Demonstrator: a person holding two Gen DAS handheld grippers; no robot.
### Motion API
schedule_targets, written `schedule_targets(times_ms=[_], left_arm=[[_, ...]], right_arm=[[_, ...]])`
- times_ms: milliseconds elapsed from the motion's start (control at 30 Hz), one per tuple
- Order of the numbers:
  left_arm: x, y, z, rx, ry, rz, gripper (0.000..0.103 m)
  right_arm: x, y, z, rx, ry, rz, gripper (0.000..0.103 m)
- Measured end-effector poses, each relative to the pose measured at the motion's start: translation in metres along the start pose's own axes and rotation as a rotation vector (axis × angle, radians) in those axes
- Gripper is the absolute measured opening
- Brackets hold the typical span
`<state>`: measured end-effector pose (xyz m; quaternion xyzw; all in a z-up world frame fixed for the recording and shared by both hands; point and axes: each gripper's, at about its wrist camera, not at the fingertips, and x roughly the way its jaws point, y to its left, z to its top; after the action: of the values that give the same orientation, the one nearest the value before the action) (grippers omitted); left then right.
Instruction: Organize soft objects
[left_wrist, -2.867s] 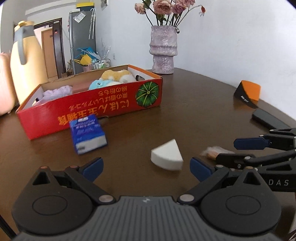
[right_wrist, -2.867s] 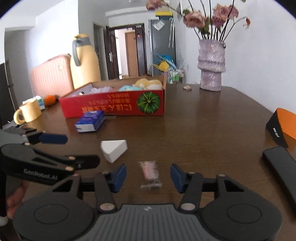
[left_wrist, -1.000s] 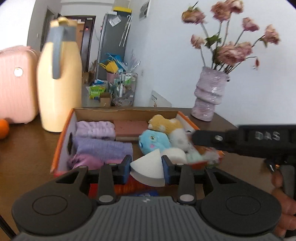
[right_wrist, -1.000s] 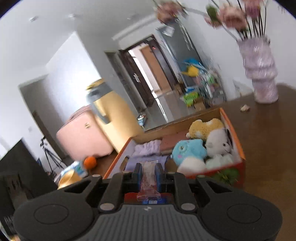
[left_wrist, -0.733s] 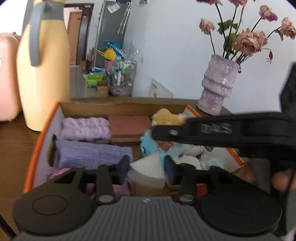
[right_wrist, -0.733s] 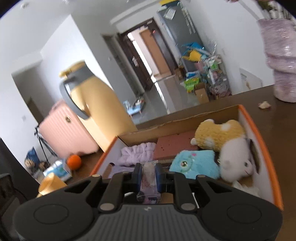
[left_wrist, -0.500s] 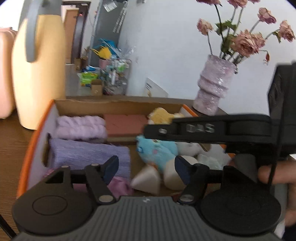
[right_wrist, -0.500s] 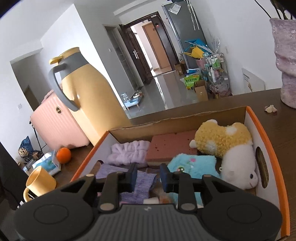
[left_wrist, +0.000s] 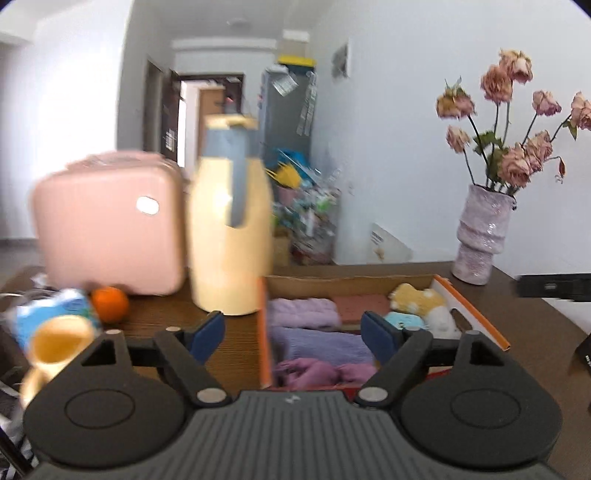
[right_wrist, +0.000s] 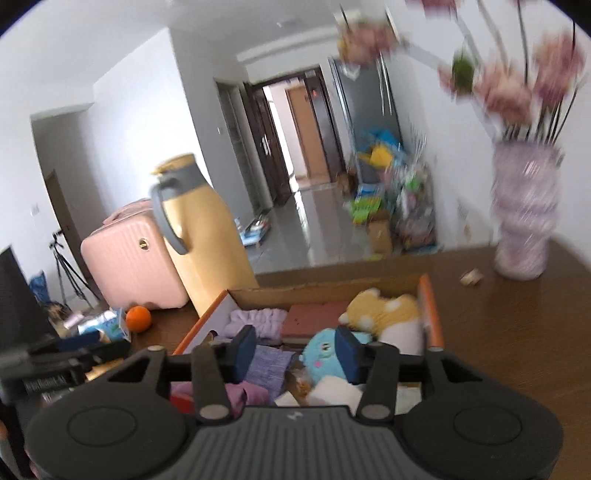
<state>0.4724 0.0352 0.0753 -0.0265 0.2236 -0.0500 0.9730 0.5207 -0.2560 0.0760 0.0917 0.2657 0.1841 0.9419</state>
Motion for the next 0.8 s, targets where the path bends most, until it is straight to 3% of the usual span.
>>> schedule_targets(times_ms=[100, 200, 433, 700, 800], left_arm=[[-0.037, 0.005, -0.004, 0.010, -0.039, 0.056, 0.088], [-0.072, 0.003, -0.008, 0.013, -0.083, 0.073, 0.089], [-0.128, -0.013, -0.012, 0.018, -0.155, 0.052, 0.093], [-0.199, -0.029, -0.098, 0.080, -0.173, -0.004, 0.097], [-0.224, -0.030, -0.135, 0.082, -0.141, -0.041, 0.097]], right_arm=[[-0.043, 0.014, -0.007, -0.100, -0.053, -0.054, 0.069], [-0.077, 0.025, -0.013, -0.149, -0.090, -0.101, 0.070], [-0.129, 0.043, -0.038, -0.150, -0.142, -0.107, 0.073], [-0.169, 0.068, -0.134, -0.209, -0.085, -0.090, 0.075], [-0.185, 0.080, -0.174, -0.215, -0.049, -0.062, 0.075]])
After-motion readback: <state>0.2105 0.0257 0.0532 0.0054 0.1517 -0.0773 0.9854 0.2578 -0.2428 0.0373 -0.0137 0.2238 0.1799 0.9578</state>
